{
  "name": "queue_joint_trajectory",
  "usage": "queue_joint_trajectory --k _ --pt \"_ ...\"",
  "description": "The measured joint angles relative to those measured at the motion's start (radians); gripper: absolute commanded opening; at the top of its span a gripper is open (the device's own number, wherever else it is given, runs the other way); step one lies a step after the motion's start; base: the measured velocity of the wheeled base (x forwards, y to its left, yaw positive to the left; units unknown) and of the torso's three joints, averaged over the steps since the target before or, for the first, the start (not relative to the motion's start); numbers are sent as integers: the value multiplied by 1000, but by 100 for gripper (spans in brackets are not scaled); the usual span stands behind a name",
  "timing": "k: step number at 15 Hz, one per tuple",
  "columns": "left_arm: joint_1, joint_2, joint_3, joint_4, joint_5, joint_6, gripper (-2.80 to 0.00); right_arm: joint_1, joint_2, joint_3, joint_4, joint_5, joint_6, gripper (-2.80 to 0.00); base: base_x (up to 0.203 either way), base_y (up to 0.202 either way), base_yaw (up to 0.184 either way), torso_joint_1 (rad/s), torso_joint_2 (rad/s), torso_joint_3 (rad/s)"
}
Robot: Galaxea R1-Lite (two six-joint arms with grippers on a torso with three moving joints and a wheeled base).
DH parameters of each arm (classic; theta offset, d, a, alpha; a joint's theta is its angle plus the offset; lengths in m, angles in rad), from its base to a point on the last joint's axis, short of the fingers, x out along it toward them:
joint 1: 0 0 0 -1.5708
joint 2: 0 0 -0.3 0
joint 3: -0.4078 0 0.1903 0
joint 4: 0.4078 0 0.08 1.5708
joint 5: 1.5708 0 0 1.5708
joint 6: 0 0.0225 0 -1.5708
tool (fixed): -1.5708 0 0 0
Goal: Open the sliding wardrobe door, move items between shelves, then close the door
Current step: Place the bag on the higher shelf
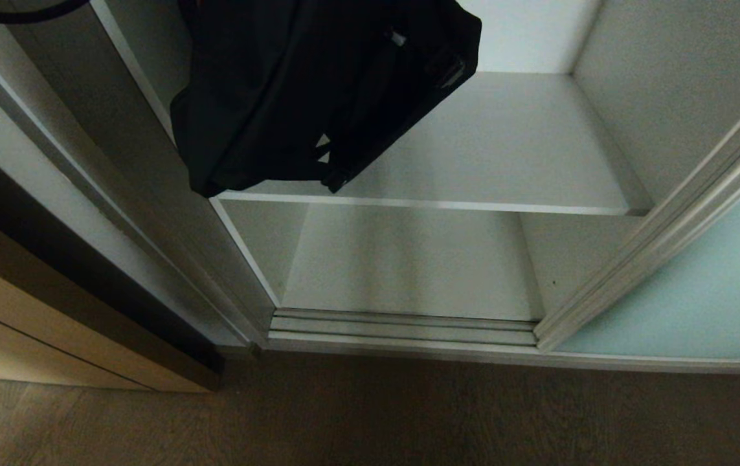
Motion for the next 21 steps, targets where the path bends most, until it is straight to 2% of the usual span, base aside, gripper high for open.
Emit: queue_joint_trajectory --k 6,9,12,21 --pt "-3 42 2 -31 -4 5 -280 0 0 0 0 0 -1 -280 0 0 0 0 0 0" --pt "-11 46 3 -33 -44 8 -280 0 0 0 0 0 -1 -280 0 0 0 0 0 0" --pt "-25 47 3 -33 -50 9 -280 0 0 0 0 0 -1 -280 0 0 0 0 0 0" --pt "-37 52 3 -33 -50 16 -280 0 0 0 0 0 0 -280 184 0 1 3 3 3"
